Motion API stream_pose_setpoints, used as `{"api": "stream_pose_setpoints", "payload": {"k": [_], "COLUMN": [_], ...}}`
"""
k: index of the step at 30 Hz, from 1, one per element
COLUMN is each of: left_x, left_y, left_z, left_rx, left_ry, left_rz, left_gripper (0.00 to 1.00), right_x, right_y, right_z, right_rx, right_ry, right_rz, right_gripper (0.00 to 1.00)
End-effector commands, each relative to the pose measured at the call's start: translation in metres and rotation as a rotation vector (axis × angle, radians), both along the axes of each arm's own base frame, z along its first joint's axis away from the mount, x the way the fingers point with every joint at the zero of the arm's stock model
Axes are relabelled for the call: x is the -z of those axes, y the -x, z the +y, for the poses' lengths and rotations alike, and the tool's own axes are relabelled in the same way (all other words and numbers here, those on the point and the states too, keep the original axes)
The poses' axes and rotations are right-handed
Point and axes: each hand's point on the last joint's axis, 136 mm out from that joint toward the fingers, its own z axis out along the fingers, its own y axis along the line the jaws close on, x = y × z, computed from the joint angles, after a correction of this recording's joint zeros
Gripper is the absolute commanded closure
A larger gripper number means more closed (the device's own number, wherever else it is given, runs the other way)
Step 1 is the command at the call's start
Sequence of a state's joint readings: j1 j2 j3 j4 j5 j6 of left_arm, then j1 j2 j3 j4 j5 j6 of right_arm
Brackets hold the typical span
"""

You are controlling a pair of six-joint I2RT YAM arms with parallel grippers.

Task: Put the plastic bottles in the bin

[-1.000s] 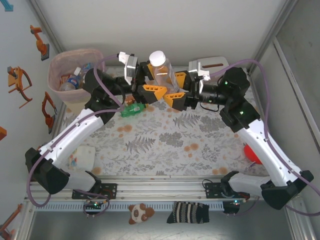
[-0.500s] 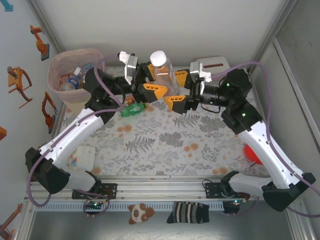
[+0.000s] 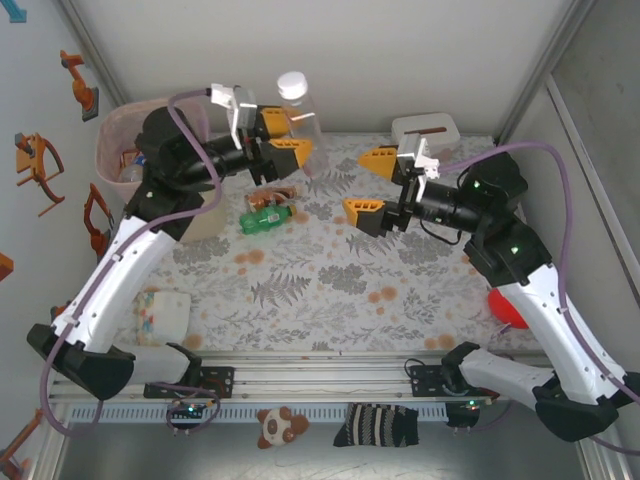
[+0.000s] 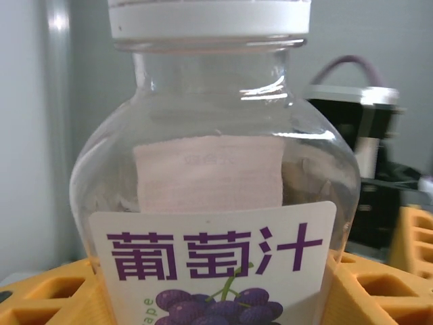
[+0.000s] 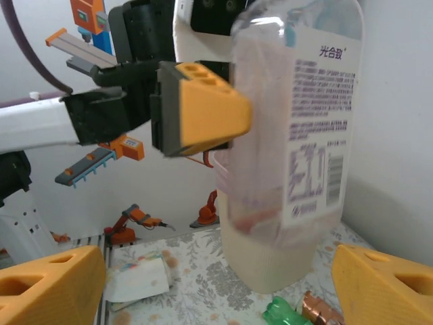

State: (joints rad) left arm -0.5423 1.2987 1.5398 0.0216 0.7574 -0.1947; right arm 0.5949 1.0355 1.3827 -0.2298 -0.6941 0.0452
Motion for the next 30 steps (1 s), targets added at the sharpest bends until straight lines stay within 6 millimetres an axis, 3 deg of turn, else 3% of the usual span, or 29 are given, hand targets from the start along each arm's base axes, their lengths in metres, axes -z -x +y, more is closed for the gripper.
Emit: {"api": "stream_pose_setpoints", "payload": {"k": [1,7,18,24,30], "left_x": [0.012,0.032,0.074,0.100,0.129], "left_y": [-0.028,-0.072,-0.128,-0.155,-0.179], "left_z": [0.038,0.110,0.253,0.312,0.351], "left_rx": [-0.252,-0.543,-0.892,-1.021,-1.122], "left_ry": [-0.108,-0.171,-0.163,-0.204,-0.306], "left_rz": [0.054,0.225,0.503,0.574,0.628], "left_gripper": [0.41,0.41,0.42,0.43,0.43], "right_x": [0.010,0.015,0.020,0.020,0.024], "right_y": [-0.006,-0.015,-0.022,-0.024,-0.026], "right_z": [-0.003,0.002,0.008,0.010,0.011], "right_rx": [0.049,0.057,0.050,0.047,0.050], "right_ry": [0.037,0.043,0.060,0.065,0.075], "right_rz": [-0.004,0.017,0.034,0.034,0.037], "right_gripper": [0.15,0.16,0.16,0.16,0.16]}}
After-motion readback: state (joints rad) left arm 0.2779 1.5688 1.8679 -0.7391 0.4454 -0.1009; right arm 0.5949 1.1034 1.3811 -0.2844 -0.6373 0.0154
